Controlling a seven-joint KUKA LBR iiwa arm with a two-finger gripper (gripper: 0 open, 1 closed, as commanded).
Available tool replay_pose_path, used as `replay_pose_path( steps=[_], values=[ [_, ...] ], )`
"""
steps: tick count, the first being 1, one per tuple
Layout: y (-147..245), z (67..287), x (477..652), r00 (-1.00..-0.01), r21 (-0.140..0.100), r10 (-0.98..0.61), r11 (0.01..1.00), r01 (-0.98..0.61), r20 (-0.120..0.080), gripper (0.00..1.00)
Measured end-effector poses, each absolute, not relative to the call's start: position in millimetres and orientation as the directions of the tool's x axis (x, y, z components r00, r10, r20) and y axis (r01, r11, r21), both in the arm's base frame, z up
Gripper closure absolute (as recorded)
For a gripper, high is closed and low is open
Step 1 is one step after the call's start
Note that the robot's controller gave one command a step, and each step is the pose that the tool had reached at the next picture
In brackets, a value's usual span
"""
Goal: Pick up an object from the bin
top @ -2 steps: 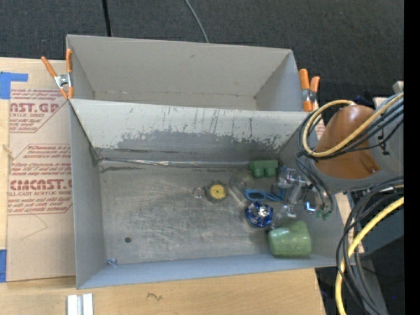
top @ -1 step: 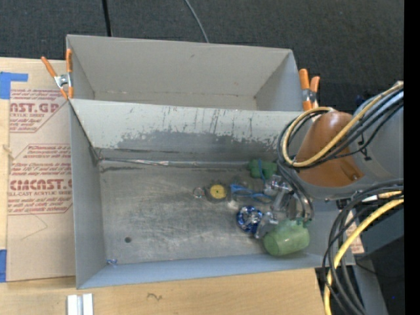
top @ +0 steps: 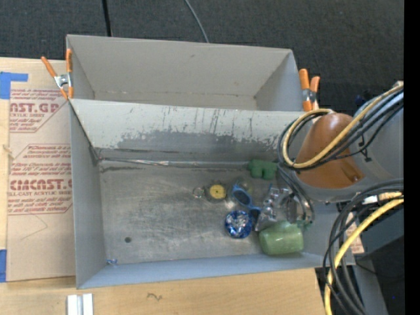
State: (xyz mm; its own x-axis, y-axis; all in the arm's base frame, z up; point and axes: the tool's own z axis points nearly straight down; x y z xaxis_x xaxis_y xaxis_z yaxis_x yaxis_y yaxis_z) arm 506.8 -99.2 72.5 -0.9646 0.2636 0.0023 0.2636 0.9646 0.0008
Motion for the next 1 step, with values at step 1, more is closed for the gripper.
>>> replay_pose_path(
  steps=[1],
  values=[
    [-92.9, 234.5, 510.7, -0.964, 0.002, 0.266, 0.964, 0.266, -0.009, 1.00]
  ],
)
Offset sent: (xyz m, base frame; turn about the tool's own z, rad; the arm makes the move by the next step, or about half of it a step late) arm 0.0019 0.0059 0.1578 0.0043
